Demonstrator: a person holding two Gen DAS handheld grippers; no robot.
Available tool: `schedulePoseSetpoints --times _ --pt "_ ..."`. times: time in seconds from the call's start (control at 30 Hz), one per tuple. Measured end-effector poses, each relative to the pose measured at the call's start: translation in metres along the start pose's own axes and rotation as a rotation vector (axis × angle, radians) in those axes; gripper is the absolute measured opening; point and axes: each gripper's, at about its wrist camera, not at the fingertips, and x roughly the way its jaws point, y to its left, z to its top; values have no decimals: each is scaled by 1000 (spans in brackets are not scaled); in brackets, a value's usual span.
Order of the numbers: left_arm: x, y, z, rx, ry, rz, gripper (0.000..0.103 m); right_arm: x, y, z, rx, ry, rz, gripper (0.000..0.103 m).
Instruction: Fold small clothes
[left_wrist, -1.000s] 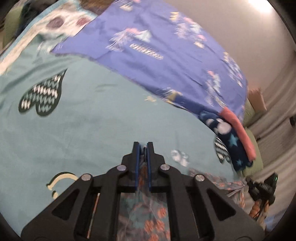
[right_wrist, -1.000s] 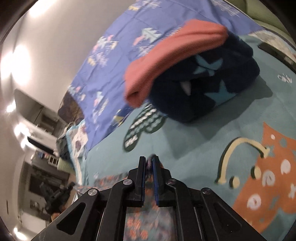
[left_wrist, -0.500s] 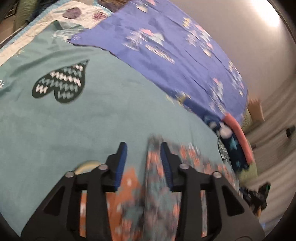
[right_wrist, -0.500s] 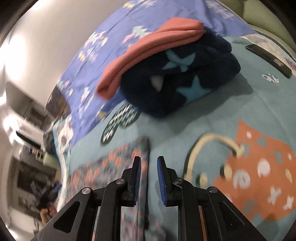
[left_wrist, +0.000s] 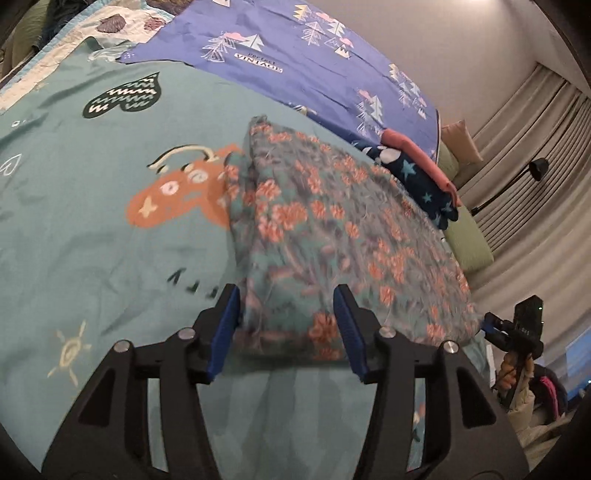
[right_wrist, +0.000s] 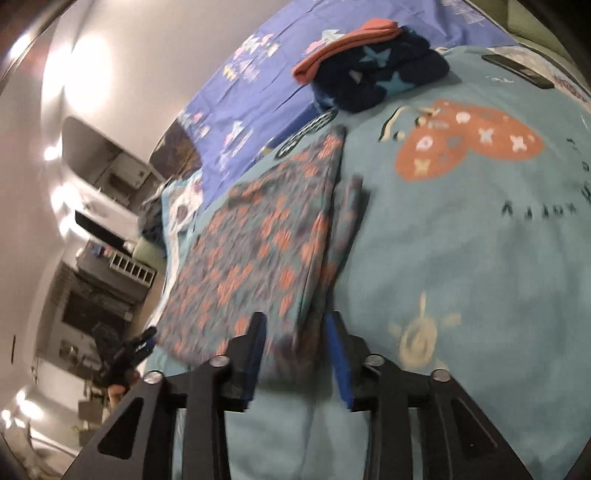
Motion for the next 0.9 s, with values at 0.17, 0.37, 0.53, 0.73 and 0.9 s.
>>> schedulePoseSetpoints --times 0.17,0.37,0.53,0.73,0.9 --pt "8 5 2 -28 -12 -51 53 10 15 -6 -50 25 9 43" --pt "-33 -8 -8 -11 -115 -139 5 -6 46 -23 -156 -1 4 5" --pt "-38 8 -23 -35 -93 -65 6 -24 13 -27 -36 -8 -54 6" --pt "-45 38 -44 -175 -94 -18 22 -27 -7 -46 60 19 -48 10" --pt "-46 25 -59 -192 -55 -99 60 -23 -5 -51 102 18 106 36"
